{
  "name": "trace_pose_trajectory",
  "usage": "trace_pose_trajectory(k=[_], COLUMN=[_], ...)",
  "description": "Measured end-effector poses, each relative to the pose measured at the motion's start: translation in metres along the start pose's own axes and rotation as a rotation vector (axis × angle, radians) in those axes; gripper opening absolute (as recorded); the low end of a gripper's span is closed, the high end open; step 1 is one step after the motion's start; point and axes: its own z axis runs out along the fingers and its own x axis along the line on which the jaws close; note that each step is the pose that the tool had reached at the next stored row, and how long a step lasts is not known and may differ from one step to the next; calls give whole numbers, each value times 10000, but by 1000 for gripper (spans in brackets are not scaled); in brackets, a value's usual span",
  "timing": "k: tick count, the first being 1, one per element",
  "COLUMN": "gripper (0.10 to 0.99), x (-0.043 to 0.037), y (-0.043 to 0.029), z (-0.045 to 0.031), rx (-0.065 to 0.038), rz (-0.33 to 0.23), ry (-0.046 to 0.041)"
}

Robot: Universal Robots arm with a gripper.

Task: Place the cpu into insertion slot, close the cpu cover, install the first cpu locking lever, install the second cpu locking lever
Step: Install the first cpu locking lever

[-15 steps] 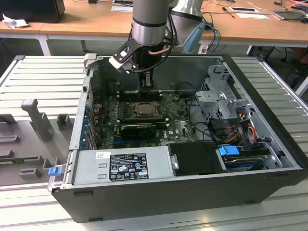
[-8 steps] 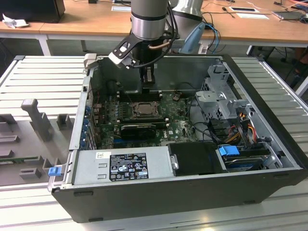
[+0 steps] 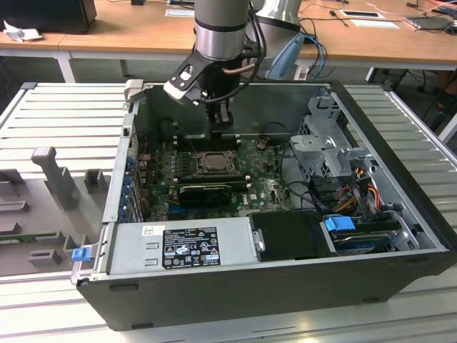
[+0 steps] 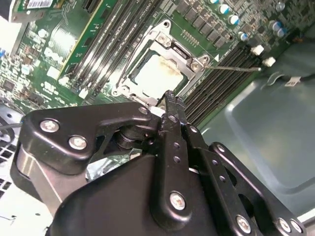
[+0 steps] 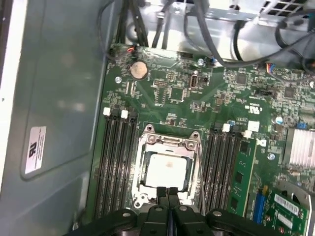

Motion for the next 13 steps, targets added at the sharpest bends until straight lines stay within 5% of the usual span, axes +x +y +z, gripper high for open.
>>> trace_pose_trajectory(k=[13], gripper=[106], x=[0], y=[0], z=[10], rx=[57], rz=[-1679], ry=[17])
